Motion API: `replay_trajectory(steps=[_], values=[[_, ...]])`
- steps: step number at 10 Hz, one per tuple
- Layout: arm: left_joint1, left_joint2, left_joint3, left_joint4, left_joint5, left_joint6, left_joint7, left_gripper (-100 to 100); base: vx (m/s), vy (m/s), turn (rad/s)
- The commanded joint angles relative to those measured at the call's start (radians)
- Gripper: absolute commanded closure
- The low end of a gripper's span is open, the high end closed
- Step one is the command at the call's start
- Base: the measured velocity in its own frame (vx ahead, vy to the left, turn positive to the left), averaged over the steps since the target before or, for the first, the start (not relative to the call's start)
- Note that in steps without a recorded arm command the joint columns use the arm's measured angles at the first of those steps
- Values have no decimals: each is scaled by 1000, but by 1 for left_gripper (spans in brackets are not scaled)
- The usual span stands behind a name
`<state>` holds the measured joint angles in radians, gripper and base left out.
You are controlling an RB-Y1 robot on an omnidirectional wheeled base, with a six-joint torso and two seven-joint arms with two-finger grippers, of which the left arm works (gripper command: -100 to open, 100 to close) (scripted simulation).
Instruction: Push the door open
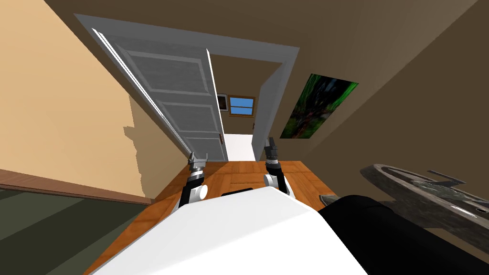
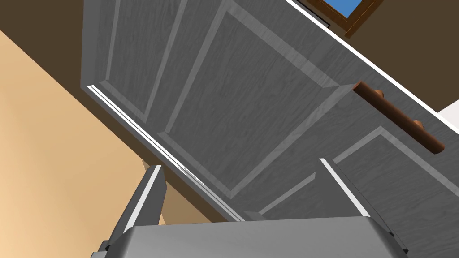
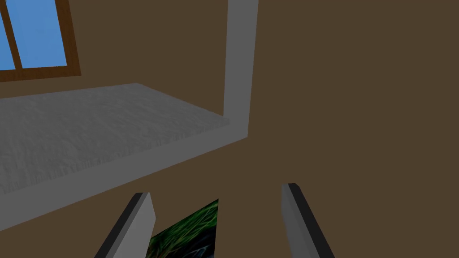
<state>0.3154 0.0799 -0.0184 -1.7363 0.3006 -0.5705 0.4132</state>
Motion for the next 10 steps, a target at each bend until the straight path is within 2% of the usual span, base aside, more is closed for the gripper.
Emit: replay_trajectory(steps=[1,10], values=[[-12,2,-4,37,16,-15,26,-100,79,74,-120],[-81,8,-27,242,109,-91,165,-100,75,82,-139]])
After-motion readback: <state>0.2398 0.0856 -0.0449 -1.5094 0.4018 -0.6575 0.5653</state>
